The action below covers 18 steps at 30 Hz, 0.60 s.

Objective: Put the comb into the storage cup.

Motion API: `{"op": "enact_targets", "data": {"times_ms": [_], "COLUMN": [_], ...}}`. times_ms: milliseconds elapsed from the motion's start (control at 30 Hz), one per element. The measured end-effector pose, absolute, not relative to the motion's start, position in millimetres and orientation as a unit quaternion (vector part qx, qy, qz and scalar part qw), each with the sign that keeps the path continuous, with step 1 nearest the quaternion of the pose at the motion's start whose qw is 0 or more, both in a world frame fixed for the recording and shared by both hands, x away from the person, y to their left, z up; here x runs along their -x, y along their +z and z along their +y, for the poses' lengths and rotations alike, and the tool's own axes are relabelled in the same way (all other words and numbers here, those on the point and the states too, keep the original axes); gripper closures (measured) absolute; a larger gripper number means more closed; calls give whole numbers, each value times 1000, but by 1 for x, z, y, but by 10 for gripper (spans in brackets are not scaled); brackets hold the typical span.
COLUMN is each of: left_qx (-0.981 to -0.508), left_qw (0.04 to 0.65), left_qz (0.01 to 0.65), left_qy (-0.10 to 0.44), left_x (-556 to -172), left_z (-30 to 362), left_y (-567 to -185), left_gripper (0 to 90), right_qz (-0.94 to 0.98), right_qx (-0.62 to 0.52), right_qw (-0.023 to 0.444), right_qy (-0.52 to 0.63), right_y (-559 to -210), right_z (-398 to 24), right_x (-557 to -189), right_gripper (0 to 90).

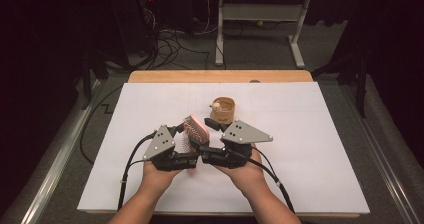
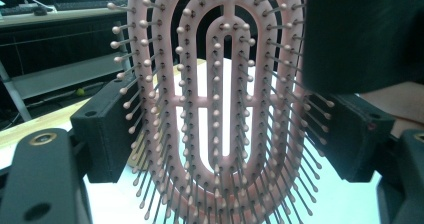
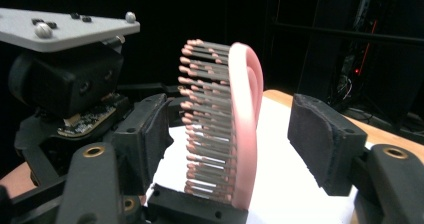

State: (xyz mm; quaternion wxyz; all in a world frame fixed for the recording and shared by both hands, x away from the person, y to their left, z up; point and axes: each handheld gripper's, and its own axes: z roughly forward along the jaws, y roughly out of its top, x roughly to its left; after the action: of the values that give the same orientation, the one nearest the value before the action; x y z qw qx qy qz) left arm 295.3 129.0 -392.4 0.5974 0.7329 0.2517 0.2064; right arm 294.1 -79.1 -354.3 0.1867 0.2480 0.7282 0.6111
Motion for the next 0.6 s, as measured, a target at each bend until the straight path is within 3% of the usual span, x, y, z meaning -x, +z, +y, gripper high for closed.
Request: {"op": "enact_targets", "data": {"times_ms": [433,600], "left_qx": [-734,-734], "left_qw": [595,594], "left_qz": [253,254], "left_qy": [208,207], "left_x": [-296,-296], "left_z": [129,128], "left_y": [-393,-393], "left_gripper": [199,199], "right_qz": [739,739], "right_qx": [-244,-244], "right_qw": [176,175], "right_qy": [603,603], "right_y": [-359,-359], "right_z": [-80,-80], "right_x": [-295,-295], "right_gripper": [500,516]}}
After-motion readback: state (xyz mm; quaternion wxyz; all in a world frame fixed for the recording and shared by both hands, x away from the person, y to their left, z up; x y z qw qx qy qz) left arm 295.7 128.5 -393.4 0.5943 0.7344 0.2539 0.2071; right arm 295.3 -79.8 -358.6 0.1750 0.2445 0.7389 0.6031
